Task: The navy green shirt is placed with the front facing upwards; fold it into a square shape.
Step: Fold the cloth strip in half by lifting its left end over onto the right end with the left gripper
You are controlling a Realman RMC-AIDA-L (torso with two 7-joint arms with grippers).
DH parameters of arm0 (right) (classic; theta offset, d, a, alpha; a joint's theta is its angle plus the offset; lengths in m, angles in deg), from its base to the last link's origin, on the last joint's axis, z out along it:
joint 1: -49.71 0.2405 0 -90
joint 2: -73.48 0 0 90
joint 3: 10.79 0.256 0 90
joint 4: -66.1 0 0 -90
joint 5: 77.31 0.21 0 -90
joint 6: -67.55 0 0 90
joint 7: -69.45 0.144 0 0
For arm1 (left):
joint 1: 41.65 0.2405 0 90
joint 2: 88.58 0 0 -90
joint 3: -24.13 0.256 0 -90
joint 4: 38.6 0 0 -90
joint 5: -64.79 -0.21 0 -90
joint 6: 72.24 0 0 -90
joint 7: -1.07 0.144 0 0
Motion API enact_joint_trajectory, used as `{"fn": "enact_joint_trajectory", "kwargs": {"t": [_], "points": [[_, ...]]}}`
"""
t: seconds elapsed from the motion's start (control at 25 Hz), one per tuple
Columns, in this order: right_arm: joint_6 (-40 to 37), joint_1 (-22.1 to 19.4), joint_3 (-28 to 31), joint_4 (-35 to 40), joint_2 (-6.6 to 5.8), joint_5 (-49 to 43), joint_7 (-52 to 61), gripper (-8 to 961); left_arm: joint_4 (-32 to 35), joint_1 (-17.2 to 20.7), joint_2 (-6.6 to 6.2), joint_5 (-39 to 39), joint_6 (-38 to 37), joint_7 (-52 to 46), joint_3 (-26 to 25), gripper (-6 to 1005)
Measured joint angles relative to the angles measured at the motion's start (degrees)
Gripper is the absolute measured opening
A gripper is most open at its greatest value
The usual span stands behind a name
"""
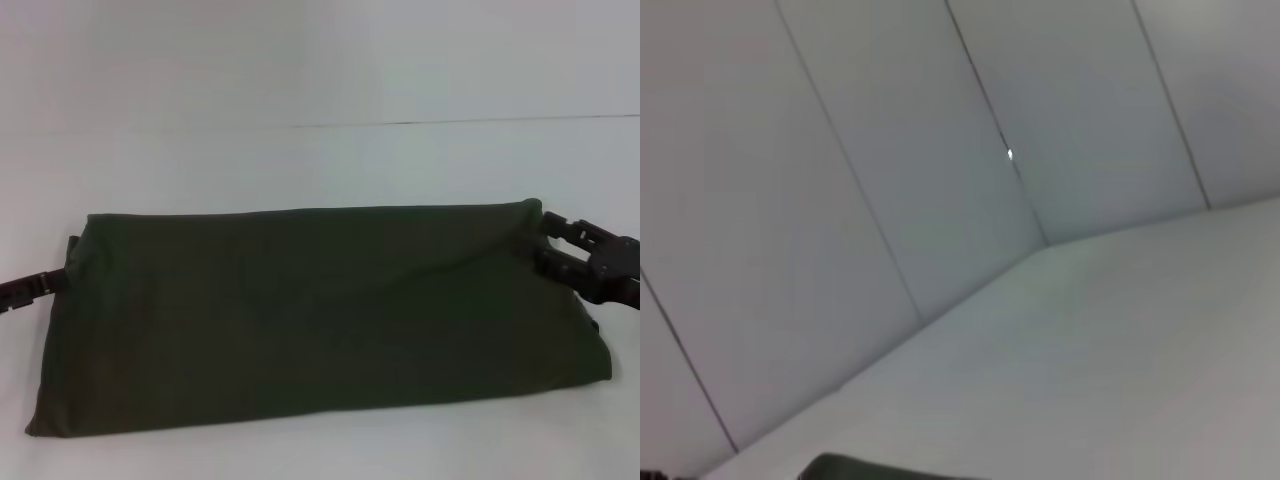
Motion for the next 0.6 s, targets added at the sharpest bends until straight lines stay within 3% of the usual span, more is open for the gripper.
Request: {"fn": "enact_joint_trajectory", "kwargs": {"t": [0.28,0.6], "points": [[4.91,2.29,-6.82,-0.48,0.12,-0.14,0.89,778,0.63,-0.72,0.02,-4.05,1.06,-4.46,2.92,830],[6.74,3.32,-7.98,-1.51,0.11,-0.06,0.90,777,0.80,-1.53,0.23,-6.09,3.05,-6.45,5.84,831]]}}
